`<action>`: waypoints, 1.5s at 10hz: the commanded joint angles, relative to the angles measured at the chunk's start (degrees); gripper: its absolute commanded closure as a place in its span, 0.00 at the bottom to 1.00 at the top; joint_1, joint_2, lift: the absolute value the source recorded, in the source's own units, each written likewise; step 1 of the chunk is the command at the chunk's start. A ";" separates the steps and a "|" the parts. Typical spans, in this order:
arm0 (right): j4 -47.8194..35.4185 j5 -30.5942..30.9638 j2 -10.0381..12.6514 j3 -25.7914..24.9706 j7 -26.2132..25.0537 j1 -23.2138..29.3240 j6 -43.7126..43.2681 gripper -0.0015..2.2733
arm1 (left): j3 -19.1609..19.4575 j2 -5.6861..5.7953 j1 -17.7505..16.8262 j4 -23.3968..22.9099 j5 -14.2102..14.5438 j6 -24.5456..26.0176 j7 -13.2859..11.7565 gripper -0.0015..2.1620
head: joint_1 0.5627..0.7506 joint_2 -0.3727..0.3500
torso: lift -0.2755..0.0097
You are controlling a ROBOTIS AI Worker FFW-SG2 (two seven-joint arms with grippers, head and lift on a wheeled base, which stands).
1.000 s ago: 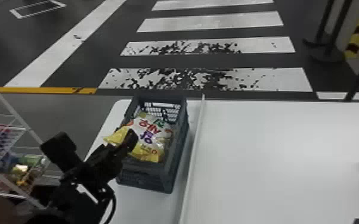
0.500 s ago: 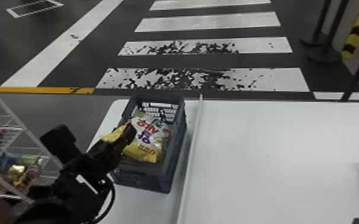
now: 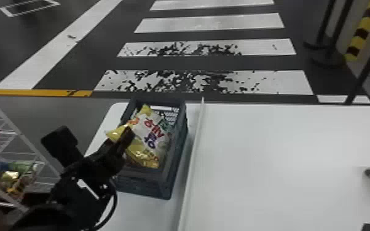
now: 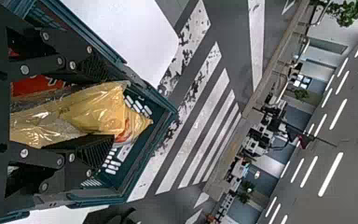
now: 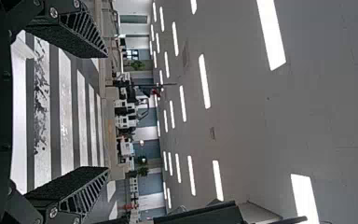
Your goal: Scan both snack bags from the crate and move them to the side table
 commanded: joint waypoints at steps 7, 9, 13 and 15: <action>2.11 -0.09 0.17 0.08 -0.03 -0.34 -7.84 0.06 | -2.63 0.00 6.52 -13.01 -8.38 -5.93 4.75 0.99 | 0.70 0.73 | 0.63; 3.07 -0.53 0.09 0.17 -0.03 -0.96 -8.54 0.06 | -2.80 0.70 8.98 -21.36 -8.47 -5.41 5.10 0.99 | 0.70 0.73 | 0.63; 4.39 -1.06 0.00 0.26 -0.03 -1.40 -11.18 0.06 | -13.70 5.10 10.21 -27.51 -25.26 -10.15 3.52 0.98 | 0.70 0.62 | 0.63; 5.10 -1.23 -0.09 0.26 -0.03 -1.58 -11.70 0.06 | -16.51 4.92 10.03 -27.25 -19.72 -10.15 -3.60 0.98 | 0.70 0.51 | 0.63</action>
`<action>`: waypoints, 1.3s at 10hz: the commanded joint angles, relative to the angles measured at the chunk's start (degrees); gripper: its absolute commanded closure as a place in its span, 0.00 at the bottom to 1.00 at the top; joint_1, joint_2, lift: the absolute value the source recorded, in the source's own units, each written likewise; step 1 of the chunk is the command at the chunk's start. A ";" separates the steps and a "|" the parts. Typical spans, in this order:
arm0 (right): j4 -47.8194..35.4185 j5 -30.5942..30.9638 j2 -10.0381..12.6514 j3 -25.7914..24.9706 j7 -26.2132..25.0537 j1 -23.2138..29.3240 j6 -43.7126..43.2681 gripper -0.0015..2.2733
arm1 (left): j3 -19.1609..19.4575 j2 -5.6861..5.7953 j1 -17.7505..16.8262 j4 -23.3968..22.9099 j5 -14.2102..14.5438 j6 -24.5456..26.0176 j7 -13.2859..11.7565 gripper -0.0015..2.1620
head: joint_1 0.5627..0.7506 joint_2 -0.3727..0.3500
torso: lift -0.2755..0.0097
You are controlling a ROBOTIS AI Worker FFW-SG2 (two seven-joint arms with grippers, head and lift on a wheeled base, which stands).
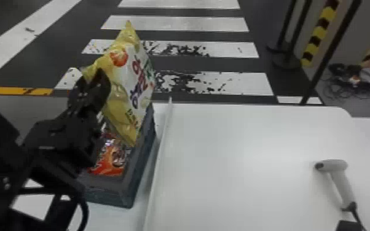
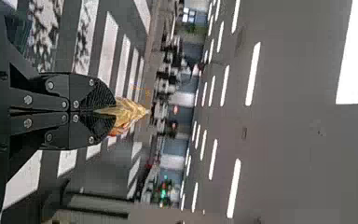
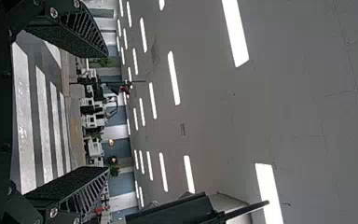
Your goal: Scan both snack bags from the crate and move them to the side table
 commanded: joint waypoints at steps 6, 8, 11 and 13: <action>1.36 -0.12 -0.03 -0.52 0.00 -0.17 0.04 0.06 | 2.69 -4.97 -4.85 22.15 27.79 4.42 -25.76 0.99 | 0.70 0.18 | 0.63; 1.18 -0.12 -0.30 -1.05 0.00 0.45 0.21 0.06 | 1.90 -7.70 -10.83 37.00 29.81 7.06 -30.86 0.99 | 0.70 0.15 | 0.63; 0.66 -0.12 -0.65 -2.28 0.00 1.41 0.04 0.06 | -3.81 -10.60 -20.14 51.59 28.84 7.94 -31.74 0.99 | 0.70 0.08 | 0.63; 0.57 -0.30 -0.74 -2.45 0.00 1.50 0.04 0.06 | -7.06 -12.51 -24.71 56.86 28.14 11.98 -31.74 0.99 | 0.70 0.03 | 0.63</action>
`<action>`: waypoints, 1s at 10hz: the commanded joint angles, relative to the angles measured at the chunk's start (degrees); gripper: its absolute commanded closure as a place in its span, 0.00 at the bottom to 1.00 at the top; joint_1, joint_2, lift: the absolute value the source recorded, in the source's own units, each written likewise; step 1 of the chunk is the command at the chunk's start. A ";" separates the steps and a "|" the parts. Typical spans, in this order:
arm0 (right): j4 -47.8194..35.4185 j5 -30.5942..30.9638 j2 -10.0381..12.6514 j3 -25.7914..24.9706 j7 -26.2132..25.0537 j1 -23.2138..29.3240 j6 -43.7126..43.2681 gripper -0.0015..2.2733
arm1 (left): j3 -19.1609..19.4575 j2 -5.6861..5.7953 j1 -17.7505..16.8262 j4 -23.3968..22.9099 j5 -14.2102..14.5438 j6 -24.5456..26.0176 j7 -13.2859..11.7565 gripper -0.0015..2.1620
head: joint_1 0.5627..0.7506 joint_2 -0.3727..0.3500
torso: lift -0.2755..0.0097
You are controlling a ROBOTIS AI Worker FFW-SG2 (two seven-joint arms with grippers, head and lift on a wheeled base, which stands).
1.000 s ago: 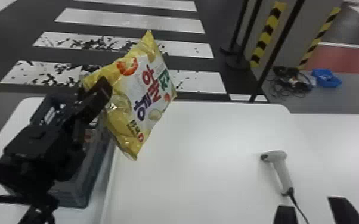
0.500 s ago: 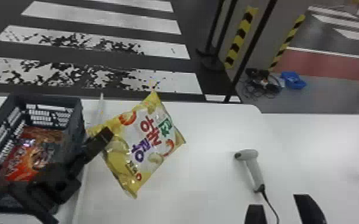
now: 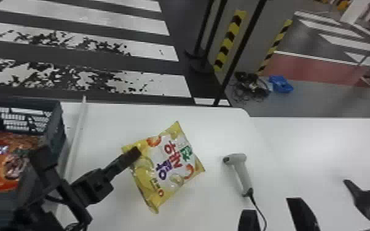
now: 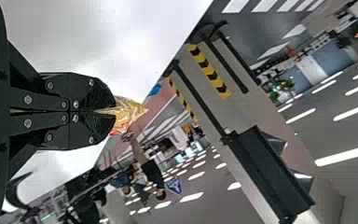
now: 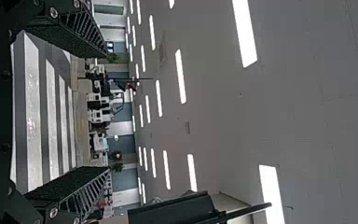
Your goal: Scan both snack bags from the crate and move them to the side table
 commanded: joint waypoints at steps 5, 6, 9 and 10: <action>-0.29 -0.61 -0.04 -0.31 0.00 -0.07 -0.18 0.06 | -7.11 -0.38 -5.15 11.62 -7.46 -2.59 2.97 0.84 | 0.70 0.03 | 0.63; -0.38 -0.61 -0.13 -0.31 0.00 -0.07 0.00 0.06 | -7.99 -0.38 -5.15 9.69 -11.06 -3.47 6.75 0.28 | 0.70 0.03 | 0.63; -0.46 -0.61 -0.04 -0.13 0.00 0.02 0.00 0.06 | -10.36 -0.38 -1.81 -4.37 -23.98 -3.82 15.89 0.01 | 0.70 0.03 | 0.63; -0.46 -0.61 -0.04 -0.05 0.00 0.11 0.00 0.06 | -11.77 -0.38 -0.23 -9.91 -28.55 -3.82 20.55 0.01 | 0.70 0.03 | 0.63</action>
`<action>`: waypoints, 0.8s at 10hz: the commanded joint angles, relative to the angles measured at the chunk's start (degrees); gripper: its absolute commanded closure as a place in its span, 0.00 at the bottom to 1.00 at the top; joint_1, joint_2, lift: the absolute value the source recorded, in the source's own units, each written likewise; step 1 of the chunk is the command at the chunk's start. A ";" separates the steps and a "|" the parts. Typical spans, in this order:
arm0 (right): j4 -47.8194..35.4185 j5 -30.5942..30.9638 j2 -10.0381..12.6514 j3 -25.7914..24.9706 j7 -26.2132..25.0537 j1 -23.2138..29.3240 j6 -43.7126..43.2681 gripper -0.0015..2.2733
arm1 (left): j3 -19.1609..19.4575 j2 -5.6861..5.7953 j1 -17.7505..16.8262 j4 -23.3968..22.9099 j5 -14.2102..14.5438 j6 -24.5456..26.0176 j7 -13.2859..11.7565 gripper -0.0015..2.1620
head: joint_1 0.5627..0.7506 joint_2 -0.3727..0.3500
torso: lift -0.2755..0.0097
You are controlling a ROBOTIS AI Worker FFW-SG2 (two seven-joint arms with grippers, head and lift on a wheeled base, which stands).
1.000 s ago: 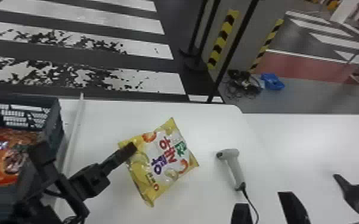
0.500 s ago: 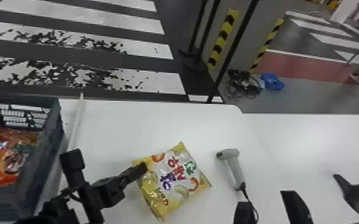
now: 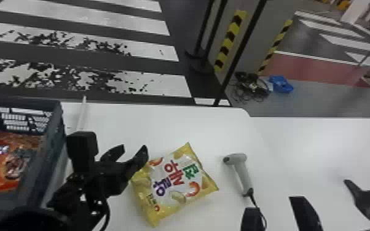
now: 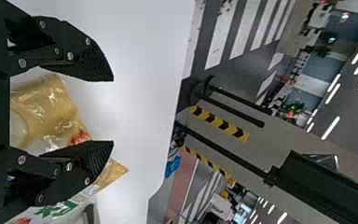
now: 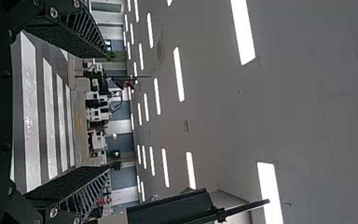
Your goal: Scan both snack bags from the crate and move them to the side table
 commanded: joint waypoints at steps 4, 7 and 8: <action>0.03 0.48 0.09 0.59 0.00 -0.01 0.38 0.06 | 0.55 8.96 12.30 -25.10 -12.23 -5.66 11.73 0.01 | 0.70 0.03 | 0.63; 0.47 0.57 -0.09 1.03 0.79 -0.80 3.37 0.06 | 13.74 12.91 26.10 -35.47 -9.06 -7.42 8.75 0.01 | 0.70 0.24 | 0.63; 0.91 0.57 -0.09 1.56 1.67 -1.59 3.90 0.06 | 17.78 13.44 29.79 -37.23 -7.22 -9.00 7.87 0.01 | 0.70 0.27 | 0.63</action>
